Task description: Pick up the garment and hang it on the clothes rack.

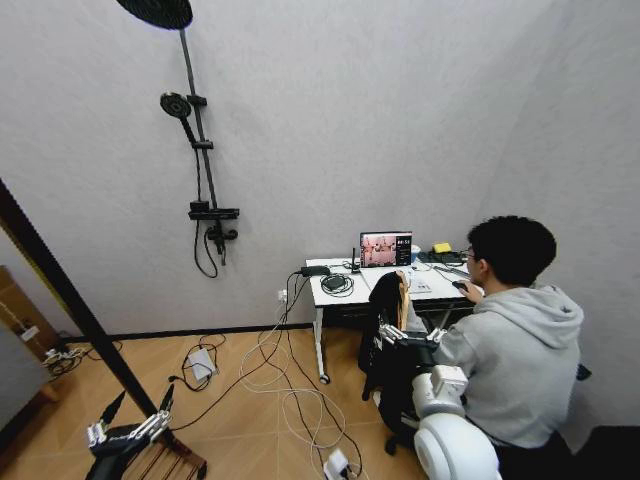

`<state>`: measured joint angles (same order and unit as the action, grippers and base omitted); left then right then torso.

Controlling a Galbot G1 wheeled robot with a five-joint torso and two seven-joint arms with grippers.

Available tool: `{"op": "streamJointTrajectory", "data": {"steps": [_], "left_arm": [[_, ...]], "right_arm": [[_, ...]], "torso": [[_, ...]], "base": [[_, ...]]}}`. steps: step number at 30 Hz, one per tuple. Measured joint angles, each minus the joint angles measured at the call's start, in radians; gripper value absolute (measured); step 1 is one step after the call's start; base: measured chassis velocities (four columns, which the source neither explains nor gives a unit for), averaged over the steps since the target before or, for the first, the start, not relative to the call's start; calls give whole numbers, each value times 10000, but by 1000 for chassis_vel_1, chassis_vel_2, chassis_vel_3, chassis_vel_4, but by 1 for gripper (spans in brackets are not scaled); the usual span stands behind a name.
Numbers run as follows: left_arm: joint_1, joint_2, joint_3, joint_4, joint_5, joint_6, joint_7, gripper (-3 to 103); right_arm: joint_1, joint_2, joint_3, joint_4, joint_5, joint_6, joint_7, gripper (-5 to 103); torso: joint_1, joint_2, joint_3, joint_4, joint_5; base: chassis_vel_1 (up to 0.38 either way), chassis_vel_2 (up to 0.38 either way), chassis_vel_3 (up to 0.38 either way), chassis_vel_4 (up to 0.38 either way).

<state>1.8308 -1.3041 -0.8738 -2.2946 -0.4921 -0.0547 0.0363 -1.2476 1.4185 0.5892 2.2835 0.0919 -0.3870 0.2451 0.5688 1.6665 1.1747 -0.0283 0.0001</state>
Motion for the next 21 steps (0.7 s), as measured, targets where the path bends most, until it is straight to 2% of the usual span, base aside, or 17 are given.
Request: {"op": "streamJointTrajectory", "data": {"steps": [6,15,18,19,21], "left_arm": [[0,0,0,1,0,0,0,100],[0,0,0,0,0,0,0,100],[0,0,0,1,0,0,0,100],[0,0,0,1,0,0,0,100],[1,0,0,0,0,0,0,100]], "right_arm": [[868,-154,-40,-845,375,151,-726,100],[1873,-308,-12,-1856,322,22,-664,102],[2204,-357,-5,-2361,448,-13,-589,89],[2204,-357,-5,-2361,448,-13,-589,89],[2357,-381,-6,-2559,445,7,-670,79]], "torso": [[0,-1,1,2,-1],[0,-1,1,0,-1],[0,-1,1,0,-1],[0,-1,1,0,-1],[0,-1,1,0,-1]], "base": [[0,0,0,0],[0,0,0,0],[0,0,0,0],[0,0,0,0],[0,0,0,0]]}}
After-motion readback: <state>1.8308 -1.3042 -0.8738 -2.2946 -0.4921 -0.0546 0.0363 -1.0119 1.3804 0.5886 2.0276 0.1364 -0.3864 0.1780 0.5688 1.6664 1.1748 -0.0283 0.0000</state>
